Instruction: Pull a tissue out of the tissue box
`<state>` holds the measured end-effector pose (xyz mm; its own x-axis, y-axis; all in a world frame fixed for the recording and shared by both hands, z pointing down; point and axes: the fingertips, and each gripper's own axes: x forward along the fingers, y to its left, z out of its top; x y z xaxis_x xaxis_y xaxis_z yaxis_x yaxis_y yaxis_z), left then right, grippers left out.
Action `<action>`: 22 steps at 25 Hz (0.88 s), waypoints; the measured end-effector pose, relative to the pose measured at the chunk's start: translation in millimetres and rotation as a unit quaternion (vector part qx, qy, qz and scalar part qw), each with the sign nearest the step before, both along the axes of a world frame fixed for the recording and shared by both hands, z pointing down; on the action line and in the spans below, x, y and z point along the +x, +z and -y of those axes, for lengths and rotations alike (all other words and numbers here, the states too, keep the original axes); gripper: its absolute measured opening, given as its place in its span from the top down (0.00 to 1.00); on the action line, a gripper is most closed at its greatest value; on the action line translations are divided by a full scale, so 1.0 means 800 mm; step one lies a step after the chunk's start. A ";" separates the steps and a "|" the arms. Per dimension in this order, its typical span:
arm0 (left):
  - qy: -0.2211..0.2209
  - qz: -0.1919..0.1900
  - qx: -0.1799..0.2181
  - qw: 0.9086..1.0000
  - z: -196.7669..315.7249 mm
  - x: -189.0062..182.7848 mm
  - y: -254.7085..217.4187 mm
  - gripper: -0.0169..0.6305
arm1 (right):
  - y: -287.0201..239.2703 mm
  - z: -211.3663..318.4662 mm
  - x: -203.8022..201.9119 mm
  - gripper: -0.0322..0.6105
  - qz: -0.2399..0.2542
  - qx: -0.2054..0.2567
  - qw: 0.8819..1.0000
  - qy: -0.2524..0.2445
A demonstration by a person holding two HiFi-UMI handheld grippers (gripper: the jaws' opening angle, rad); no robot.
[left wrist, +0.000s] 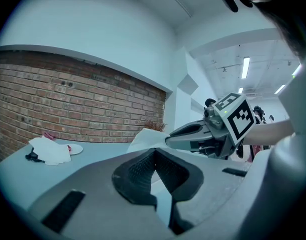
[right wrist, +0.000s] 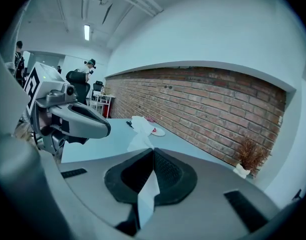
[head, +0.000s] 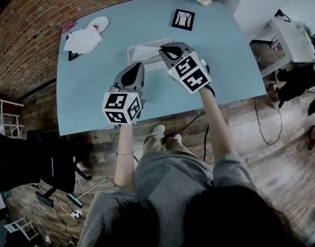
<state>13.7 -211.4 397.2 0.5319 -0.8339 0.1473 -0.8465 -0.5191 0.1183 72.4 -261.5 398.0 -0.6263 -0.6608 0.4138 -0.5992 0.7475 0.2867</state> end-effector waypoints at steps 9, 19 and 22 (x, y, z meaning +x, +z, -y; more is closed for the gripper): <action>0.015 0.004 0.028 0.999 -0.028 0.018 -0.019 0.97 | -0.034 -0.038 0.020 0.95 0.098 0.023 0.995 0.021; 0.043 0.007 0.057 0.997 -0.063 0.036 -0.036 0.97 | -0.058 -0.082 0.033 0.95 0.165 0.043 0.985 0.038; 0.049 0.007 0.062 0.997 -0.075 0.040 -0.038 0.97 | -0.057 -0.094 0.041 0.95 0.179 0.044 0.982 0.048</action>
